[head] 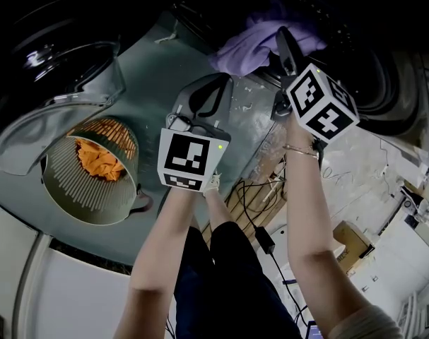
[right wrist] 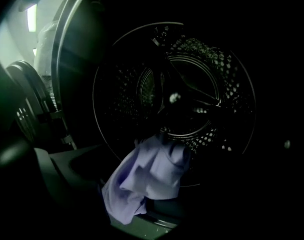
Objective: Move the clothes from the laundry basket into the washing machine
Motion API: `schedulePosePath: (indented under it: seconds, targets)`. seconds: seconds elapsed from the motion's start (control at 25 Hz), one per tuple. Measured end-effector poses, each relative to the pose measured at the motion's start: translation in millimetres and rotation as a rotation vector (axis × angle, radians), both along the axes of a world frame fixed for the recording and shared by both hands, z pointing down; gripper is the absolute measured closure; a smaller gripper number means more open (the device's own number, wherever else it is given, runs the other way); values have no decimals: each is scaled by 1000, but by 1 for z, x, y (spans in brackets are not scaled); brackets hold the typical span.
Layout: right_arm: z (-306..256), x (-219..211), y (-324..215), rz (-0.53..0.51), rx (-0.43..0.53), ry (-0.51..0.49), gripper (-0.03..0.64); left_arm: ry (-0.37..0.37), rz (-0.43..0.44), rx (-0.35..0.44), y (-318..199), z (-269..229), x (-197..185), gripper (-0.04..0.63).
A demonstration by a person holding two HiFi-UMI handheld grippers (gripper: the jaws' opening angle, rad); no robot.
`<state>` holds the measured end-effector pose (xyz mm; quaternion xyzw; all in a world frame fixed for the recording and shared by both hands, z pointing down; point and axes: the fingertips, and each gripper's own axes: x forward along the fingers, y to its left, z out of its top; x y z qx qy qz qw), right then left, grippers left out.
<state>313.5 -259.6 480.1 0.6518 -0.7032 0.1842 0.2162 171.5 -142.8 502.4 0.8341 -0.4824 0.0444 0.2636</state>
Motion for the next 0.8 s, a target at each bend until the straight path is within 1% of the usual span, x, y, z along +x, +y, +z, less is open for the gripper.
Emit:
schedulePosePath:
  seconds: [0.04,0.08,0.12,0.24,0.4,0.56,0.72,0.8]
  targets:
    - [3,-7,5,-25,-6,-19,51,-1,-2,-2,0,0,0,594]
    - [8,-15,11,-51,-13,-36,71,-3,-3,-5,0,1,0,594]
    - [13,-22,19,-73,-24,-50,77,-4,-3,-8,1,3,0,594]
    - [40,-40,43,-107,-84,-89,115,-9,-5,-15,5,9,-1,594]
    - [78,-50,67,-124,-168,-116,147,-18,-6,-32,13,21,-5,594]
    - [108,-57,79,-144,-225,-132,183,-28,4,-35,17,31,-5,594]
    - [141,-57,89,-125,-283,-149,219,-30,-3,-46,21,45,-7,594]
    - [155,-55,92,-108,-313,-169,224,-27,-6,-49,22,49,-7,594]
